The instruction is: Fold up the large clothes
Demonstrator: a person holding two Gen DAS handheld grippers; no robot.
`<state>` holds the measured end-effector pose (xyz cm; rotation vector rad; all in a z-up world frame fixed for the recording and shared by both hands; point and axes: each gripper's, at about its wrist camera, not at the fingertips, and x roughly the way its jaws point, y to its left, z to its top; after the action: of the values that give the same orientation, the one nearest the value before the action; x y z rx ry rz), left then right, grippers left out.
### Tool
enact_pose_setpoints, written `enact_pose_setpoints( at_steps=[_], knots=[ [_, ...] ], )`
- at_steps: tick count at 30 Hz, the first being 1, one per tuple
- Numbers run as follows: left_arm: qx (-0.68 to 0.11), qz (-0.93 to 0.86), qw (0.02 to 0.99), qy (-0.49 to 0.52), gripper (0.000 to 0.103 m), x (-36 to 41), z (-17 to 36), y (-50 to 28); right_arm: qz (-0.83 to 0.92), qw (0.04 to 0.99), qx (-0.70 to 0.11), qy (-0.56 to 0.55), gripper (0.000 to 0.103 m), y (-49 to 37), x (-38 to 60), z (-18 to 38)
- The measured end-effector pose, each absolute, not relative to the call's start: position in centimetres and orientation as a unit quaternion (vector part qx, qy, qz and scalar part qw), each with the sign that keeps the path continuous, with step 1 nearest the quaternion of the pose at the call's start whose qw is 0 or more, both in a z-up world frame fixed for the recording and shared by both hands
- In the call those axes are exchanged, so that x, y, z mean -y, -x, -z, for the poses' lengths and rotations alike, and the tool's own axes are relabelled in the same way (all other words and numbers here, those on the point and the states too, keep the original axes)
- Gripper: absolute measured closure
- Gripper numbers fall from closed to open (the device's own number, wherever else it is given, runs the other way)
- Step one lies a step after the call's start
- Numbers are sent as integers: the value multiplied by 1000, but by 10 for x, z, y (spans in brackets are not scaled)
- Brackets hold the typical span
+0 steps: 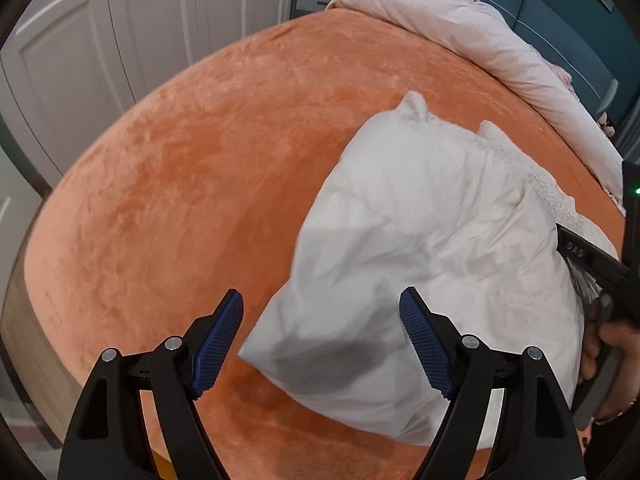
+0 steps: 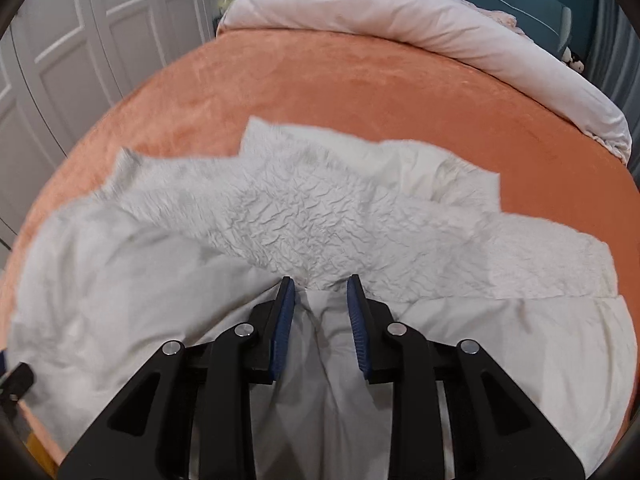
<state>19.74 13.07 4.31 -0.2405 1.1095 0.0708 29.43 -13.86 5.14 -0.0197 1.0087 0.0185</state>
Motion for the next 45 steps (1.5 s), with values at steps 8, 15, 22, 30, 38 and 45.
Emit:
enact_pose_setpoints(
  at_steps=[8, 15, 22, 30, 38, 45],
  knots=[
    [-545, -5, 813, 203, 12, -145, -3, -204, -10, 875, -483, -1, 77, -297, 139, -38],
    [-524, 11, 826, 207, 7, -127, -1, -220, -16, 880, -475, -12, 77, -295, 141, -32],
    [-516, 55, 827, 217, 47, -106, -18, -228, -20, 883, -469, -20, 77, -294, 144, -30],
    [-498, 83, 849, 154, 89, -74, -60, -225, -21, 885, -465, -24, 77, -292, 144, -31],
    [-483, 96, 867, 73, 95, -24, -98, -223, -41, 880, -468, -60, 77, -292, 156, -35],
    [-469, 93, 878, 35, 96, 0, -121, -220, -43, 882, -452, -126, 77, -264, 220, -79]
  ],
)
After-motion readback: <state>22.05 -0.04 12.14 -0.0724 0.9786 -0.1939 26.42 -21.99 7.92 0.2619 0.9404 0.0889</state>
